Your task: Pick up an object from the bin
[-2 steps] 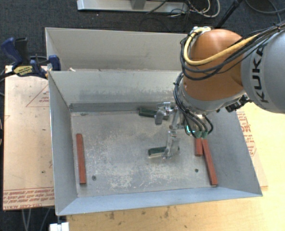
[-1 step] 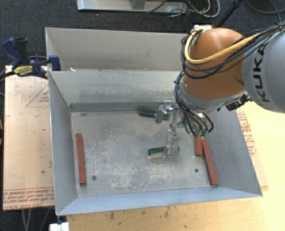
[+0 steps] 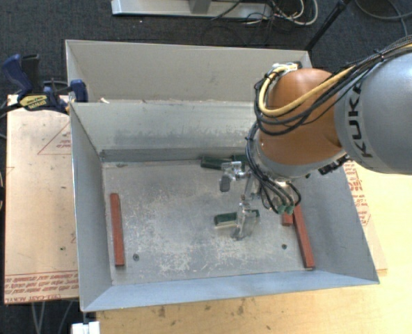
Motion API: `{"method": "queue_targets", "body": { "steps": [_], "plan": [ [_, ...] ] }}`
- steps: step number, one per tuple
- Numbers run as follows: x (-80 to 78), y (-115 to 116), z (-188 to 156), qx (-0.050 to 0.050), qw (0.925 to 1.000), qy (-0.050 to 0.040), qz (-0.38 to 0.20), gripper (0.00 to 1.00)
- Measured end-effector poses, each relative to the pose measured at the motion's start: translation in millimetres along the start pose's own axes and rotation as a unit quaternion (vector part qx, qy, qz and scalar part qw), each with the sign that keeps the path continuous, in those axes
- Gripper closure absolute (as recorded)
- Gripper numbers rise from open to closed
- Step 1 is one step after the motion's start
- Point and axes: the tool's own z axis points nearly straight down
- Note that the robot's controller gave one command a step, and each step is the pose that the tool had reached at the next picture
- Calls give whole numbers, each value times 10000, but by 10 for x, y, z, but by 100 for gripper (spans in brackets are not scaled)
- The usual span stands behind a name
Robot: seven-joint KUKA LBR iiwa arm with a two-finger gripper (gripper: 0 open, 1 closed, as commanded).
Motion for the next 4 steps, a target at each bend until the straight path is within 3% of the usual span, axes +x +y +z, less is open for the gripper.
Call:
{"method": "queue_targets", "body": {
  "steps": [1, 2, 3, 4],
  "plan": [
    [87, -262, 683, 1, 9999, 11, -173, 0],
    [-216, -359, 970, 0, 9987, 35, -517, 0],
    [-219, -483, 1232, -3, 9992, 25, -402, 100],
    [-219, -483, 1232, -4, 9992, 25, -401, 100]
  ]
}}
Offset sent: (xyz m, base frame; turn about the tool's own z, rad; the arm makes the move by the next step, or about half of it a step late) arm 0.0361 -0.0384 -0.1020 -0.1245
